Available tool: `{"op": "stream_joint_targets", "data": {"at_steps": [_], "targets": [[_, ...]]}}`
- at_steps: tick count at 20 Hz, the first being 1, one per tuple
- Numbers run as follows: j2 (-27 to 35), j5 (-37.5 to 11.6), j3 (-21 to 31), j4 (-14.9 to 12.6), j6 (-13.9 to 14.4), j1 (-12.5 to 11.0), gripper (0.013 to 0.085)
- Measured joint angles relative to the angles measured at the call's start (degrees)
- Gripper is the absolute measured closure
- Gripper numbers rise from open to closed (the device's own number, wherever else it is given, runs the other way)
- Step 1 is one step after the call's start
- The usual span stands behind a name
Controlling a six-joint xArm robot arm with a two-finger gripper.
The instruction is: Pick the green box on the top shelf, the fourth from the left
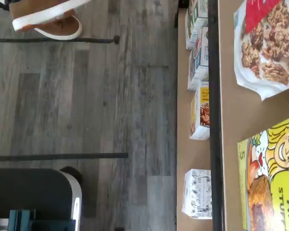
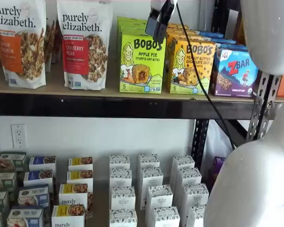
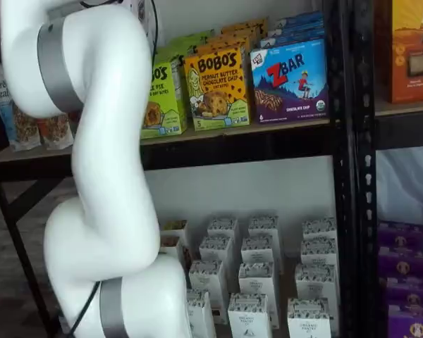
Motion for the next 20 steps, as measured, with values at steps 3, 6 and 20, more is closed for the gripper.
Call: {"op": "stream_joint_targets", "data": {"at_steps": [3, 6, 20], "targets": [[2.2, 3.0, -3.1, 0.6, 0.8, 0.4, 0.013], [2.7, 3.1, -3.9, 1.1, 1.3, 0.8, 0.013], [0.4, -7.8, 0.9, 3.5, 0.9, 0.6, 0.013]]}}
